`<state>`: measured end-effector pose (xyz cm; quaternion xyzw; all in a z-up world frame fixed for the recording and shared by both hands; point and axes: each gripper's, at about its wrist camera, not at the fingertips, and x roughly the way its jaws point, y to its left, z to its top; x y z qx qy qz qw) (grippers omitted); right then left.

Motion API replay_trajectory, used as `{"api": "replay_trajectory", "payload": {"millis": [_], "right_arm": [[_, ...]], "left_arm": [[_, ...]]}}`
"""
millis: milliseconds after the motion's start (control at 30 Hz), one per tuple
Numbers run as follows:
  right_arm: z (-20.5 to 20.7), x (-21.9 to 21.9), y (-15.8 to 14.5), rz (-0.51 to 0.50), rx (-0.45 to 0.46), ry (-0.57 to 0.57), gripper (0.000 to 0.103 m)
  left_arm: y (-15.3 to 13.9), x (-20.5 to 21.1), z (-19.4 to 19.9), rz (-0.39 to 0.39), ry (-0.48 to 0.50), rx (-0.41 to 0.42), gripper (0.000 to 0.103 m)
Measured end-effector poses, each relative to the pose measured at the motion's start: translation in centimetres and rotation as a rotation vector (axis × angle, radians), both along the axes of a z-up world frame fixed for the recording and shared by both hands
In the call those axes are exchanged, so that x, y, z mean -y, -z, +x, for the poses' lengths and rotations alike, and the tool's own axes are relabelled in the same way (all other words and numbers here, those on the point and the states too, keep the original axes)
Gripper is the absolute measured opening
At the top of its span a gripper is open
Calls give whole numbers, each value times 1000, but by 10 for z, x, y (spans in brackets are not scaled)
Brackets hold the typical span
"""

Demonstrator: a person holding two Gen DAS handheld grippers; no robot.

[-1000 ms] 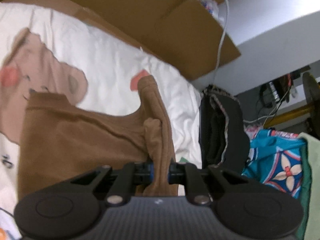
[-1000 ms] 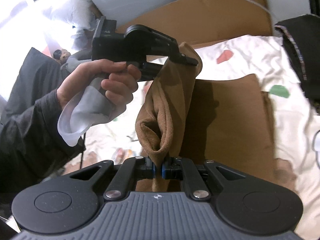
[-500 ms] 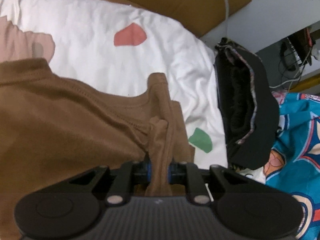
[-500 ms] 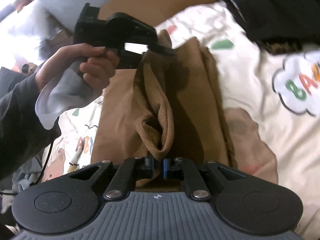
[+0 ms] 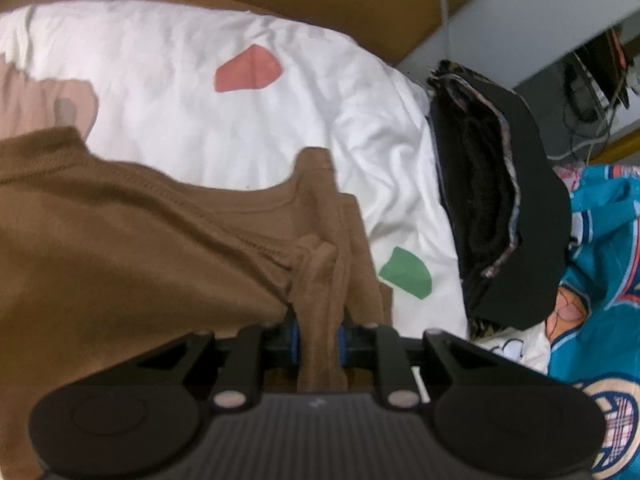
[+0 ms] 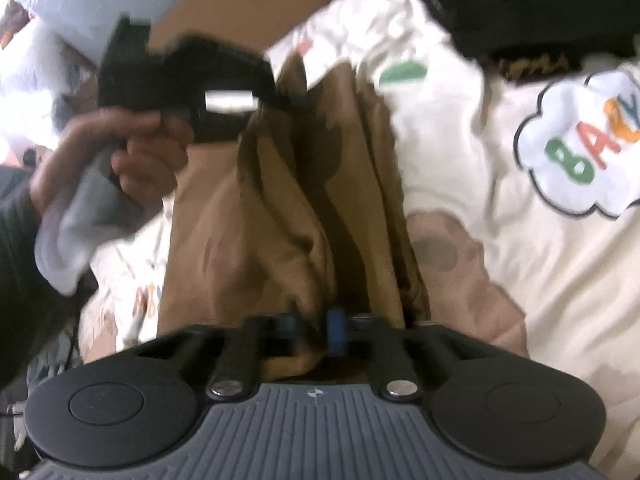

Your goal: Fold clothes

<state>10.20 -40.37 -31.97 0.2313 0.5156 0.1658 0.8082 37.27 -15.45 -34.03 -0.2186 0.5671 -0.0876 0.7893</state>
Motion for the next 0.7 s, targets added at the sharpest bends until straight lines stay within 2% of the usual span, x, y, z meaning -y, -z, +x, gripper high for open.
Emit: {"api": "replay_trajectory", "payload": {"millis": [167,267,400,700], "right_arm": [[-11,9,-4,19,-24,-30,4],[-12,13,-1,19,-38,-20,3],[-11,17,2,19,-55,-7,3],[-11,26,10,21,-93,22,2]], "left_arm": [[-11,14,-1,17,10,-11,17],[-5,25,0,55,20,-14,15],[6,33,3,69,8,-29,15],[5,43,9,102,17,-48,14]]}}
